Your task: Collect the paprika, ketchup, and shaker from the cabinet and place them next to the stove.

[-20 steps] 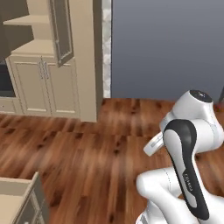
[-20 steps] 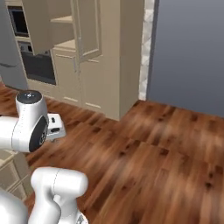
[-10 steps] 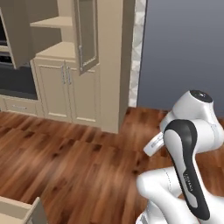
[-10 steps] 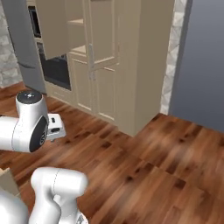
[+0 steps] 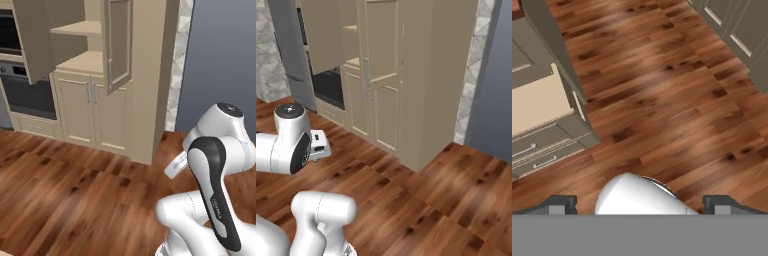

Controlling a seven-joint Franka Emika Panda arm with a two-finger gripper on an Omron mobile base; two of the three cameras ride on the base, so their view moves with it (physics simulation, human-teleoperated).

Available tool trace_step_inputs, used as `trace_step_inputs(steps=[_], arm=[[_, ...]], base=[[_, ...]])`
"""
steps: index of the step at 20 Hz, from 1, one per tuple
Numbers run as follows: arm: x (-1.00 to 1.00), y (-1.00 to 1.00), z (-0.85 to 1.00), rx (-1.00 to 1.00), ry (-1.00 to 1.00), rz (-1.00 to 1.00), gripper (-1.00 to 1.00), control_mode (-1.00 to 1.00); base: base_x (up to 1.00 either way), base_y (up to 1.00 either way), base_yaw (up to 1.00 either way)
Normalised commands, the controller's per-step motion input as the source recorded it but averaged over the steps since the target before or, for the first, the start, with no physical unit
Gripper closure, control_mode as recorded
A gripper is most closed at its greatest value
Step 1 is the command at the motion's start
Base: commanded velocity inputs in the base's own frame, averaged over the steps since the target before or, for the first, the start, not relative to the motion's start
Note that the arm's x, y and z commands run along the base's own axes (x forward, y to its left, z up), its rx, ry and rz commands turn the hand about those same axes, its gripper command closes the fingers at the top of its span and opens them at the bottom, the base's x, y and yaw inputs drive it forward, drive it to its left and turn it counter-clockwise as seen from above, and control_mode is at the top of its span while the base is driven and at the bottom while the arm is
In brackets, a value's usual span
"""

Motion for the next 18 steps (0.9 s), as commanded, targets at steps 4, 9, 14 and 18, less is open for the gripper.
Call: trace_step_inputs(steps=[4, 9, 14, 18], arm=[[0.0, 0.0, 0.0, 0.0, 0.0, 0.0, -1.0, 1.0], [0.0, 0.0, 0.0, 0.0, 0.0, 0.0, -1.0, 1.0], [0.0, 0.0, 0.0, 0.0, 0.0, 0.0, -1.0, 1.0], [0.0, 0.0, 0.0, 0.0, 0.0, 0.0, -1.0, 1.0]], base=[[0.6, 0.26, 0.04], [0.6, 0.34, 0.0], [0.65, 0.39, 0.0], [0.71, 0.32, -0.01]])
